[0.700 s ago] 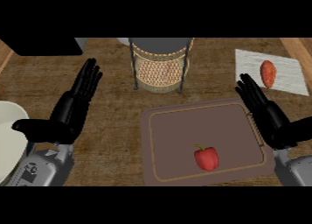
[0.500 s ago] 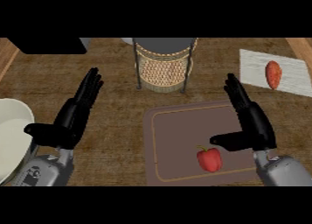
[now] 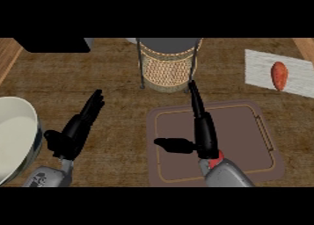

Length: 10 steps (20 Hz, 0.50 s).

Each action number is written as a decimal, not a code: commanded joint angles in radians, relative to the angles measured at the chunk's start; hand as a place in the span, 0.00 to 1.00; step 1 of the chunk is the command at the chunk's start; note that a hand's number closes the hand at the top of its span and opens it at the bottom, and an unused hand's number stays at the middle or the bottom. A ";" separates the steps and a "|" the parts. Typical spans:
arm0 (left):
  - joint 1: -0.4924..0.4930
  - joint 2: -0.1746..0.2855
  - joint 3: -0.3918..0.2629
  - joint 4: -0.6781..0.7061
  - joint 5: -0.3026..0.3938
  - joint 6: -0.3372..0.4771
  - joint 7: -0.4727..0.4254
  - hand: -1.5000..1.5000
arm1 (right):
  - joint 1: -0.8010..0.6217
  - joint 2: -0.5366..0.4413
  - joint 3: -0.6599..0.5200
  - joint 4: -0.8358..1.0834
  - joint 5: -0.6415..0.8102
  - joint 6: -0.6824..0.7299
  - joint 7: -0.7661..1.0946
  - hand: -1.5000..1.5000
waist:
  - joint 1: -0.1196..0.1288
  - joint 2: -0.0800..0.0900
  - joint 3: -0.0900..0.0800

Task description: Pick the bell pepper from the tray and place it in the tiered basket

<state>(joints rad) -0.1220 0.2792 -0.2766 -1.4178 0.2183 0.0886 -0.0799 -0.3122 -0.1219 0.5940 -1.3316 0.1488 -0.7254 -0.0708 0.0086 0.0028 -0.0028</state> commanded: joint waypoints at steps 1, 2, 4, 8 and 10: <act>-0.002 -0.002 -0.001 -0.025 -0.002 -0.004 0.047 0.50 | 0.013 0.031 0.117 0.010 0.222 -0.131 0.061 0.00 | -0.010 -0.008 0.002; 0.000 -0.009 0.017 0.047 -0.010 -0.004 -0.018 0.50 | -0.010 0.013 0.150 -0.035 0.300 -0.138 0.175 0.00 | -0.021 -0.009 0.000; 0.004 0.011 0.028 0.037 0.008 -0.026 -0.003 0.50 | -0.034 -0.045 0.174 -0.071 0.410 -0.090 0.319 0.00 | -0.032 -0.016 -0.002; 0.003 0.004 0.038 0.049 0.000 0.011 0.013 0.50 | -0.041 -0.169 0.197 -0.006 0.539 0.082 0.497 0.00 | -0.079 -0.034 -0.012; 0.023 0.020 0.044 0.047 0.000 -0.003 -0.009 0.50 | -0.057 -0.207 0.215 0.003 0.575 0.198 0.600 0.00 | -0.073 -0.039 -0.015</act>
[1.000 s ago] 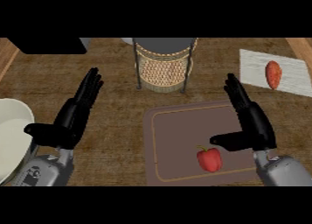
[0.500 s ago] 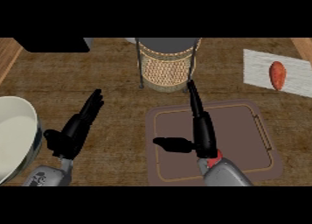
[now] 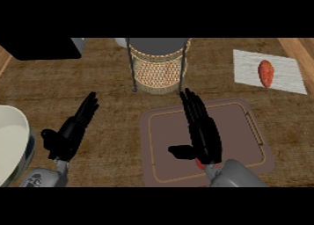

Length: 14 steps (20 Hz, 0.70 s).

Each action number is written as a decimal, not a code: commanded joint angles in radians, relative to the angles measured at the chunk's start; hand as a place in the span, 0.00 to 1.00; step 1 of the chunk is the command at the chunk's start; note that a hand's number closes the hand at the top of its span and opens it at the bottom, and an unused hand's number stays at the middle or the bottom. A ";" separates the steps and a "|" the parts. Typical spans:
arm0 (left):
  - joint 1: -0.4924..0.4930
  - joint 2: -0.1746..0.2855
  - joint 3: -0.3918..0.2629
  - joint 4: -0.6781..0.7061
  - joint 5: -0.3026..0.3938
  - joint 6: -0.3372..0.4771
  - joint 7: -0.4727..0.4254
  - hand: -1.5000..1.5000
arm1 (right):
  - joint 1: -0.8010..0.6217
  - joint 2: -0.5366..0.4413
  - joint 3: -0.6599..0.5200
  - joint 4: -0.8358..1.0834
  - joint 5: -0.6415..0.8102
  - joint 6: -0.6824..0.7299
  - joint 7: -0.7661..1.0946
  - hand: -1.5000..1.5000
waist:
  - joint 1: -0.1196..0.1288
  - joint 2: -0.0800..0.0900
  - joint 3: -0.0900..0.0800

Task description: Pick the bell pepper from the tray and place it in the tiered basket

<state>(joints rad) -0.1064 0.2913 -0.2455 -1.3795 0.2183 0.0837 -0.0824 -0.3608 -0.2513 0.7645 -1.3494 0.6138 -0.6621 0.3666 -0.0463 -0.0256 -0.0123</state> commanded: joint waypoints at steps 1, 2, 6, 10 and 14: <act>0.032 0.015 0.011 0.009 0.007 -0.010 -0.012 0.50 | -0.014 -0.120 0.047 0.043 0.125 0.194 0.197 0.00 | -0.014 -0.014 -0.009; 0.016 0.009 0.013 0.013 -0.001 0.006 -0.004 0.50 | -0.026 -0.114 0.070 0.030 0.144 0.246 0.247 0.00 | -0.021 -0.016 -0.009; 0.032 0.019 0.011 0.001 0.002 -0.012 -0.017 0.50 | -0.067 -0.143 0.126 -0.001 0.203 0.486 0.448 0.00 | -0.004 -0.015 -0.005; 0.008 0.006 0.014 0.015 0.000 -0.005 -0.017 0.50 | -0.103 -0.025 0.200 -0.142 0.235 0.706 0.703 0.00 | -0.006 -0.008 0.001; 0.013 0.011 0.013 0.007 0.005 -0.027 -0.026 0.50 | -0.134 0.086 0.218 -0.283 0.254 0.918 0.965 0.00 | 0.011 0.004 0.006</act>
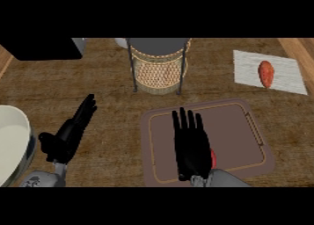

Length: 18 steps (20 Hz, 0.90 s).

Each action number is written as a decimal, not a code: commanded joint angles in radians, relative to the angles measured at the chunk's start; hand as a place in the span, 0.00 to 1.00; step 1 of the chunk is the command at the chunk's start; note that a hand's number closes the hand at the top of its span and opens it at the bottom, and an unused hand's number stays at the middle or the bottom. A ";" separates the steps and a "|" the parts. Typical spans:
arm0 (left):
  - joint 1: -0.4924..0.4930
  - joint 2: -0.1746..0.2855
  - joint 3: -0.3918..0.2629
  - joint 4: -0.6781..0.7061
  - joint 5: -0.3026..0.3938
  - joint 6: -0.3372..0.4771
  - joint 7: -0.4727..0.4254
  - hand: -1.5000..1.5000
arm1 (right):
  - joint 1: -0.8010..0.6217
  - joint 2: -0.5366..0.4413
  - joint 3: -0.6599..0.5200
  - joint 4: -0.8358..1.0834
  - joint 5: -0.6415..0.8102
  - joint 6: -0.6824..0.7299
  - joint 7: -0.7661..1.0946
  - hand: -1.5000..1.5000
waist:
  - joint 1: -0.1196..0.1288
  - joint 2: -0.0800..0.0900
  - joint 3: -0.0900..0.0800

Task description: Pick the bell pepper from the tray and place it in the tiered basket

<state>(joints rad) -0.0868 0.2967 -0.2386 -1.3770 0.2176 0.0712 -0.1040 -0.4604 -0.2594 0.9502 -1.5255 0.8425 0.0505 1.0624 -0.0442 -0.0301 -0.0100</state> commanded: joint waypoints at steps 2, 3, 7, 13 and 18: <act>-0.005 -0.034 -0.019 0.020 -0.026 0.017 -0.023 0.50 | -0.013 0.115 0.030 -0.167 0.038 0.273 0.343 0.00 | 0.006 0.013 0.005; -0.008 -0.021 -0.010 -0.009 -0.006 0.005 0.010 0.50 | 0.034 0.077 0.049 -0.216 0.061 0.283 0.358 0.00 | 0.005 0.012 0.007; -0.044 -0.016 -0.001 0.032 -0.008 -0.025 -0.003 0.50 | 0.010 0.133 0.023 -0.233 0.165 0.310 0.406 0.00 | 0.013 0.019 0.008; 0.006 -0.013 0.004 0.010 -0.019 -0.010 -0.027 0.50 | 0.127 0.134 -0.020 -0.164 0.242 0.353 0.418 0.00 | 0.023 0.019 0.008; -0.010 -0.016 0.009 -0.016 -0.010 -0.022 0.008 0.50 | 0.228 0.158 -0.060 -0.179 0.293 0.335 0.355 0.00 | 0.035 0.025 0.009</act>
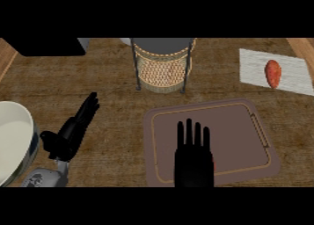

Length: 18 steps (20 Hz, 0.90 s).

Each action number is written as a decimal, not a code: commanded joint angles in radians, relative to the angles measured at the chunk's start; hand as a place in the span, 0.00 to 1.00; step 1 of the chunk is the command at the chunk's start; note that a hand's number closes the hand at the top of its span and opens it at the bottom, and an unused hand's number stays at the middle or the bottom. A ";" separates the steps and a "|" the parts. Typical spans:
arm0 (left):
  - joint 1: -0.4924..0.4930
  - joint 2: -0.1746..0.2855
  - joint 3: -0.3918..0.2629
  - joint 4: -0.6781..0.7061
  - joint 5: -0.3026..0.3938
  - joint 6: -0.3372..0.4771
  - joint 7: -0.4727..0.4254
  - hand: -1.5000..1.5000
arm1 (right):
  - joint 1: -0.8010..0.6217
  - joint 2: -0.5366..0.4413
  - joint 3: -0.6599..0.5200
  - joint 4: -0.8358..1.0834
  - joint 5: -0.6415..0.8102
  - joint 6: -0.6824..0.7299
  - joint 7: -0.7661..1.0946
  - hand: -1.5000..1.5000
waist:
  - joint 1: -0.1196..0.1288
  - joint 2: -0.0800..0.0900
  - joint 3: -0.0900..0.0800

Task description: Pick the bell pepper from the tray and place it in the tiered basket

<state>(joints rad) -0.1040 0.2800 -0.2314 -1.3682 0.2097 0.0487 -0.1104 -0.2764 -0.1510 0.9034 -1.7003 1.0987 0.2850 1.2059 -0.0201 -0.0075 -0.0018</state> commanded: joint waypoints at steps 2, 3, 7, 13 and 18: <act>-0.001 -0.027 -0.024 -0.009 -0.024 0.002 0.006 0.50 | 0.070 0.043 -0.026 -0.020 0.076 0.086 0.176 0.00 | 0.009 0.004 0.001; 0.022 -0.015 -0.012 -0.015 -0.030 0.006 -0.016 0.50 | 0.110 0.023 -0.015 -0.087 0.085 0.126 0.177 0.00 | 0.009 0.003 0.001; -0.006 -0.005 0.003 -0.032 -0.009 -0.018 0.023 0.50 | 0.109 0.083 -0.105 0.022 0.139 0.103 0.130 0.00 | 0.016 0.005 0.001; -0.064 -0.026 0.029 -0.017 -0.007 -0.010 0.073 0.50 | 0.226 0.057 -0.154 -0.037 0.211 0.084 0.050 0.00 | 0.011 0.005 0.002; -0.067 -0.051 0.030 0.055 -0.043 -0.037 0.015 0.50 | 0.234 0.073 -0.234 -0.038 0.227 0.123 -0.038 0.00 | 0.014 0.007 0.002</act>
<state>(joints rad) -0.1411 0.2346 -0.2144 -1.3424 0.1720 0.0344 -0.1045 -0.0719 -0.0934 0.6927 -1.7072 1.3100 0.3483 1.0741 -0.0052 -0.0008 -0.0003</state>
